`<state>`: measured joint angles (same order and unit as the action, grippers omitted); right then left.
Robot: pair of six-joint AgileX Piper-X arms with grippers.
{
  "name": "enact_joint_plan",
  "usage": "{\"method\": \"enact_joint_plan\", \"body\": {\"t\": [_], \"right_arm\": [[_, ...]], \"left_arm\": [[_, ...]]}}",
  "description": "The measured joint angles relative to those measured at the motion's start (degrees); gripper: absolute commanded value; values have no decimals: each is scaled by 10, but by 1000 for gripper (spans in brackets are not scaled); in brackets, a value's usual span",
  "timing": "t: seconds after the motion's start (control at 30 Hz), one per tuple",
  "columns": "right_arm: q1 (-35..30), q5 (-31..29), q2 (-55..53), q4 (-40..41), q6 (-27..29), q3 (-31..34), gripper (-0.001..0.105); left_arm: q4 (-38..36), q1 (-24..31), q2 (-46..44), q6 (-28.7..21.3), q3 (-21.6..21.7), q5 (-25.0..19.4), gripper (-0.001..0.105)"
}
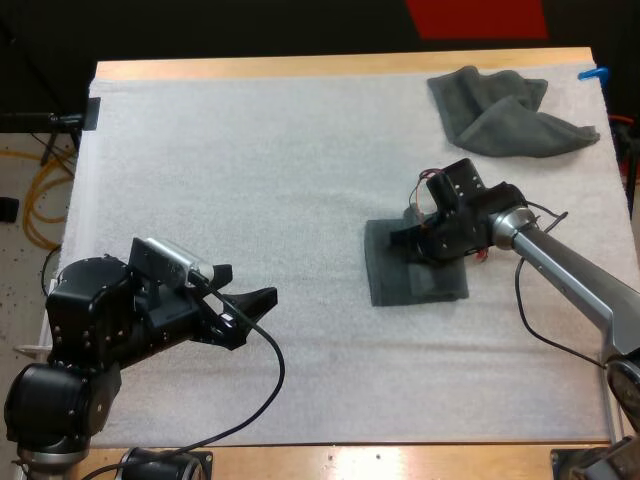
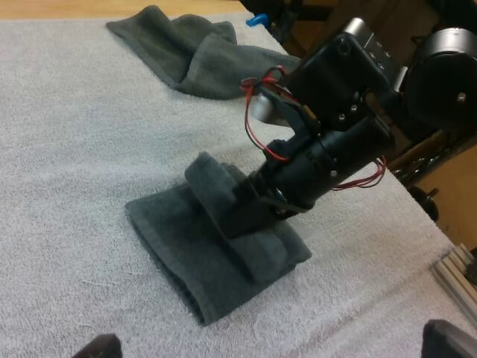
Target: Pick towel from pile fold and stack
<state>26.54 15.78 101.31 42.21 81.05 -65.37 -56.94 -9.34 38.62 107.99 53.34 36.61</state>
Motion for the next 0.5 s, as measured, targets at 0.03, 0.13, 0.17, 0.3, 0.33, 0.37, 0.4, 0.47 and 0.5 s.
{"method": "enact_joint_plan", "body": {"t": [0.03,0.13,0.17,0.3,0.33,0.37,0.4,0.47,0.5], "right_arm": [[0,1,1,-6,-8,0,0],[0,8,7,-20,-22,0,0],[0,15,10,-22,-24,0,0],[0,48,23,-24,-25,0,0],[0,54,26,-24,-24,0,0],[0,58,29,-24,-24,0,0],[0,60,31,-24,-25,0,0],[0,67,35,-26,-26,0,0],[0,73,36,-26,-26,0,0]], "left_arm": [[0,0,0,0,0,0,75],[0,0,0,0,0,0,75],[0,0,0,0,0,0,75],[0,0,0,0,0,0,75],[0,0,0,0,0,0,75],[0,0,0,0,0,0,75],[0,0,0,0,0,0,75],[0,0,0,0,0,0,75],[0,0,0,0,0,0,75]]}}
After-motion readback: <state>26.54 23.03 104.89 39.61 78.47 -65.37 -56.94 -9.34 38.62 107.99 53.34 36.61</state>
